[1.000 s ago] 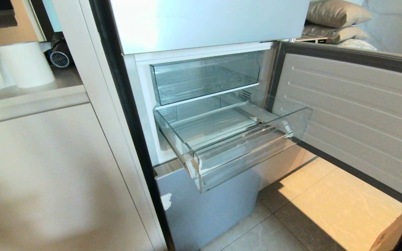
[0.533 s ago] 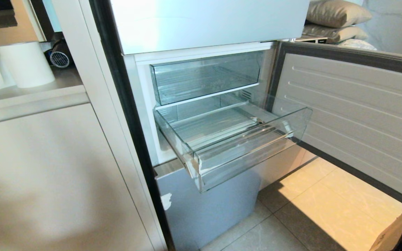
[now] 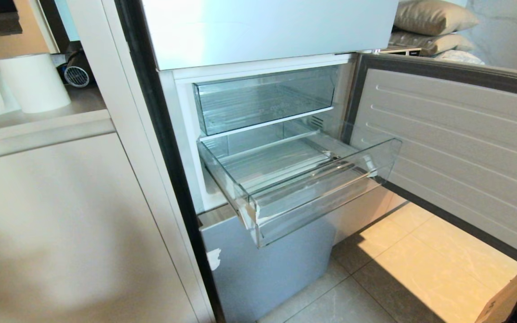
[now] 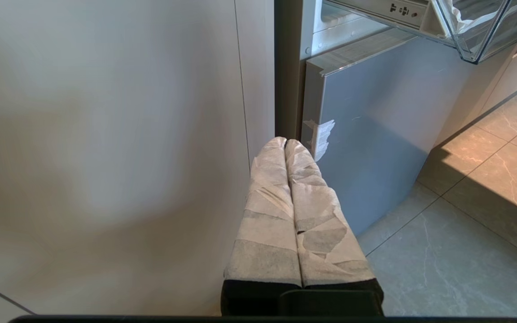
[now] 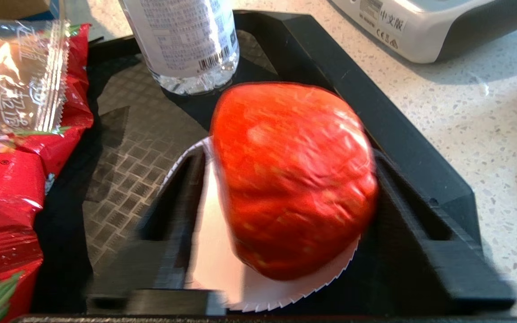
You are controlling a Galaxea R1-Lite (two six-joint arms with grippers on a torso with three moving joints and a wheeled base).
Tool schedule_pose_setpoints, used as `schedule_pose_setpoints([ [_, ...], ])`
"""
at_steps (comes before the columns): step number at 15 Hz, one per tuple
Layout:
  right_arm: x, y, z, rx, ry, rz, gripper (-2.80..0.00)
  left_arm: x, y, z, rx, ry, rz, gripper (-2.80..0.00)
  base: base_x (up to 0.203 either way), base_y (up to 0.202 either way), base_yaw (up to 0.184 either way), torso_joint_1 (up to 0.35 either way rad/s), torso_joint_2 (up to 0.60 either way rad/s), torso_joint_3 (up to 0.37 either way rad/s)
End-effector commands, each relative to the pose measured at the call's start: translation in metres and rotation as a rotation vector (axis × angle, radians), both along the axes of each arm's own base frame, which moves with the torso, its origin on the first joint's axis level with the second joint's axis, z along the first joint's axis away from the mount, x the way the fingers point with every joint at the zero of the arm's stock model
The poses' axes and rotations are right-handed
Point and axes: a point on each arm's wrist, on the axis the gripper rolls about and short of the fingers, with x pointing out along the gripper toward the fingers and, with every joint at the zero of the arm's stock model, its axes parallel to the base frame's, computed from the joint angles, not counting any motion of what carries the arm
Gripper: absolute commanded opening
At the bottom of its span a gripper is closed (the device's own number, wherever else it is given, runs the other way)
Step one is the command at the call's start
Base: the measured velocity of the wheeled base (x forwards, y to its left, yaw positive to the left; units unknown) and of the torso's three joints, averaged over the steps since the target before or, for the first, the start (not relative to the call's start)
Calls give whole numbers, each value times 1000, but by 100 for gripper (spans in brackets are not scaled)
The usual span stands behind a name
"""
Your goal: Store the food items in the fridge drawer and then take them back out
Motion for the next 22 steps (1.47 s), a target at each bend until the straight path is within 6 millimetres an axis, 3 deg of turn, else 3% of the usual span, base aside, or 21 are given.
schedule_pose_setpoints([
  [1, 0, 0, 2, -8, -1, 1, -280, 0, 0, 0, 0, 0, 1, -280, 0, 0, 0, 0, 0, 0],
  [3, -1, 1, 2, -6, -2, -1, -280, 0, 0, 0, 0, 1, 1, -280, 0, 0, 0, 0, 0, 0],
  [5, -6, 6, 20, -43, -4, -17, -280, 0, 0, 0, 0, 0, 1, -280, 0, 0, 0, 0, 0, 0],
  [7, -18, 23, 61, -129, -11, -49, -280, 0, 0, 0, 0, 1, 0, -280, 0, 0, 0, 0, 0, 0],
  [9, -26, 55, 114, -247, -32, -69, -280, 0, 0, 0, 0, 0, 1, -280, 0, 0, 0, 0, 0, 0],
  [11, -27, 101, 167, -369, -66, -61, -280, 0, 0, 0, 0, 0, 1, -280, 0, 0, 0, 0, 0, 0],
  [14, 1, 179, 228, -506, -132, 62, -280, 0, 0, 0, 0, 0, 1, -280, 0, 0, 0, 0, 0, 0],
  [18, 86, 293, 258, -570, -334, 614, -280, 0, 0, 0, 0, 0, 0, -280, 0, 0, 0, 0, 0, 0],
  [20, 99, 356, 260, -552, -417, 923, -280, 0, 0, 0, 0, 0, 1, -280, 0, 0, 0, 0, 0, 0],
  [22, 90, 403, 259, -522, -474, 1164, -280, 0, 0, 0, 0, 0, 1, -280, 0, 0, 0, 0, 0, 0],
])
